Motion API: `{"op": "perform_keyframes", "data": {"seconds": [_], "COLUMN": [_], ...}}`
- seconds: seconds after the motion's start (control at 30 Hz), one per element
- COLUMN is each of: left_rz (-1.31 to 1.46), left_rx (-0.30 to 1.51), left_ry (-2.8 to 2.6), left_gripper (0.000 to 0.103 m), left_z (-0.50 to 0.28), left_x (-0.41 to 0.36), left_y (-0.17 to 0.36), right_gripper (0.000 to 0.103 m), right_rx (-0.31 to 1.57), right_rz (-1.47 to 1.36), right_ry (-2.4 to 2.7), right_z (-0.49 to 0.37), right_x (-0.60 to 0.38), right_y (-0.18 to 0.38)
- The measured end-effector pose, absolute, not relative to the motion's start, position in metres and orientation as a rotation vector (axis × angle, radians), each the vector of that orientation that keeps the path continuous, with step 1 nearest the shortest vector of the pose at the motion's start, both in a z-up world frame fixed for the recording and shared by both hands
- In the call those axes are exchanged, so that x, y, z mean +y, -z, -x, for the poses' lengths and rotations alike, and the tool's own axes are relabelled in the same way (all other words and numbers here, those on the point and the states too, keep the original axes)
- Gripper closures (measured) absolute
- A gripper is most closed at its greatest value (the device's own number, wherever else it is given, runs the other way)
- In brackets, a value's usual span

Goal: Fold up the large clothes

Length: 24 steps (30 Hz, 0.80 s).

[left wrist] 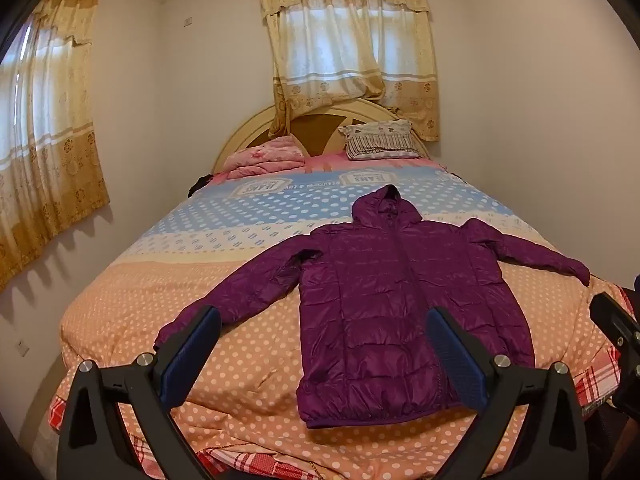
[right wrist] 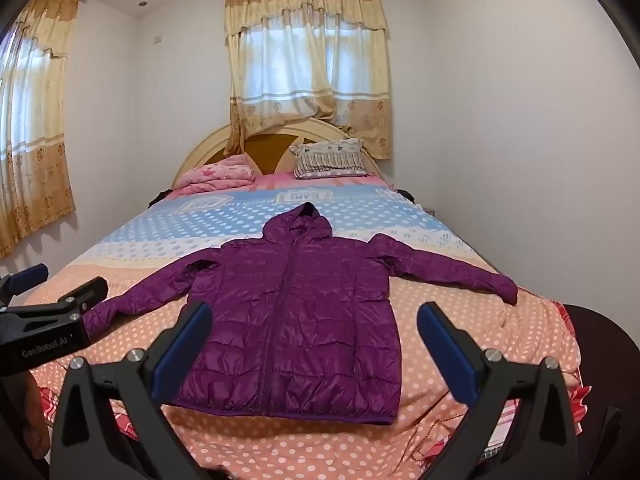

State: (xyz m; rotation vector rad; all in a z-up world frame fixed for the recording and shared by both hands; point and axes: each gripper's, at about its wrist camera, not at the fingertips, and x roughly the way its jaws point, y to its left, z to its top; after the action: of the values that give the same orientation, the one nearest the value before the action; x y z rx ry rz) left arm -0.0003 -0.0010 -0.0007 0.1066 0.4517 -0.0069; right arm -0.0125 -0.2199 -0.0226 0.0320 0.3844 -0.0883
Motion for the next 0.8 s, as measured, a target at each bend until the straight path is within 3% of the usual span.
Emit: {"op": "perform_keyframes", "data": {"seconds": [0.8], "left_rz": [-0.055], "left_rx": [0.489], "left_ry": [-0.011], "left_gripper": [0.001], "left_z": [-0.012], "left_x": [0.012], "left_y": [0.013], "right_gripper": [0.0], "right_rx": [0.419], "right_rz": [-0.031], "right_ry": [0.067], "right_z": [0.005], "right_x": [-0.221], "right_y": [0.036]}}
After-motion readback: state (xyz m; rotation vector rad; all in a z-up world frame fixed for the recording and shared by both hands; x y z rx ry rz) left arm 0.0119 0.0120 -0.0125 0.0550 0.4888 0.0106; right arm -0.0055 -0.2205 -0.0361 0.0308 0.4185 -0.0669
